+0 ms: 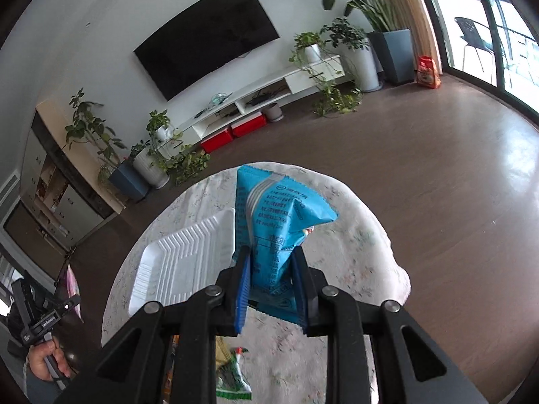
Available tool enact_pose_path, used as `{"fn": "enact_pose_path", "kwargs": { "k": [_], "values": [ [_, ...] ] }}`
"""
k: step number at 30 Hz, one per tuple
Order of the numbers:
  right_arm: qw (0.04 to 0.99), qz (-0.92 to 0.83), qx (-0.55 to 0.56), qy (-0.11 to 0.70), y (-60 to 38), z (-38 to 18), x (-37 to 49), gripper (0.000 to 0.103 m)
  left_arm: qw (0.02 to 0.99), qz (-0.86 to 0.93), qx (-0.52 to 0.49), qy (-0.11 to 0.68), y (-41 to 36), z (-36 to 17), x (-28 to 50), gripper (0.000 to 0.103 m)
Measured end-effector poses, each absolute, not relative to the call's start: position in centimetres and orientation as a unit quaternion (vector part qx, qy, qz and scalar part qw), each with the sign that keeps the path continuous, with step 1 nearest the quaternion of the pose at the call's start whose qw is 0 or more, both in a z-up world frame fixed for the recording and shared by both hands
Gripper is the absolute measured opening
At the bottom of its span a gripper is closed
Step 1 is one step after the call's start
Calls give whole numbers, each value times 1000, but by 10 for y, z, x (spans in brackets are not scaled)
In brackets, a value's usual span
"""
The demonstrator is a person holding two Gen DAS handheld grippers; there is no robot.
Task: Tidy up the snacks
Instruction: 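Carry the pink bar and blue packet into the white tray and release both, then withdraw both grippers from the tray toward the snack pile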
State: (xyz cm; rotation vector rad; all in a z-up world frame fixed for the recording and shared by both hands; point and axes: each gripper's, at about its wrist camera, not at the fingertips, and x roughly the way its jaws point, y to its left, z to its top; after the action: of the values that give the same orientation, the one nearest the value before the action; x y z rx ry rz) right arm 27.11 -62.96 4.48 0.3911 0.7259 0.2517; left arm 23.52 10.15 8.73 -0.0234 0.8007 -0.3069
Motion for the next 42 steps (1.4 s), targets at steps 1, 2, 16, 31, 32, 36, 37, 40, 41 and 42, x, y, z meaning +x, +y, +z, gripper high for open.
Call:
{"fn": "enact_pose_path", "kwargs": {
  "k": [1, 2, 16, 31, 32, 36, 37, 40, 41, 42],
  "values": [
    [907, 138, 179, 354, -616, 49, 281, 25, 906, -158, -8, 392, 93, 88, 247, 26],
    [905, 155, 171, 359, -602, 50, 291, 25, 901, -168, -4, 400, 83, 86, 259, 26],
    [832, 245, 100, 488, -473, -29, 389, 25, 833, -182, 29, 521, 13, -29, 354, 26],
    [825, 232, 68, 511, -456, -65, 385, 27, 838, -161, 63, 517, -2, -54, 364, 29],
    [825, 232, 67, 511, -455, -65, 385, 28, 838, -159, 67, 517, -3, -54, 365, 29],
    [826, 229, 68, 511, -457, -65, 384, 35, 839, -163, 69, 515, -2, -49, 363, 40],
    [827, 227, 69, 510, -458, -64, 383, 41, 843, -162, 68, 509, -1, -45, 361, 43],
    [830, 221, 79, 506, -465, -60, 383, 53, 854, -157, 63, 493, 6, -32, 356, 47],
    [832, 220, 82, 502, -467, -57, 383, 56, 857, -156, 60, 488, 9, -27, 353, 52],
    [835, 218, 85, 498, -470, -54, 382, 56, 863, -153, 56, 479, 13, -19, 349, 55]
  ]
}}
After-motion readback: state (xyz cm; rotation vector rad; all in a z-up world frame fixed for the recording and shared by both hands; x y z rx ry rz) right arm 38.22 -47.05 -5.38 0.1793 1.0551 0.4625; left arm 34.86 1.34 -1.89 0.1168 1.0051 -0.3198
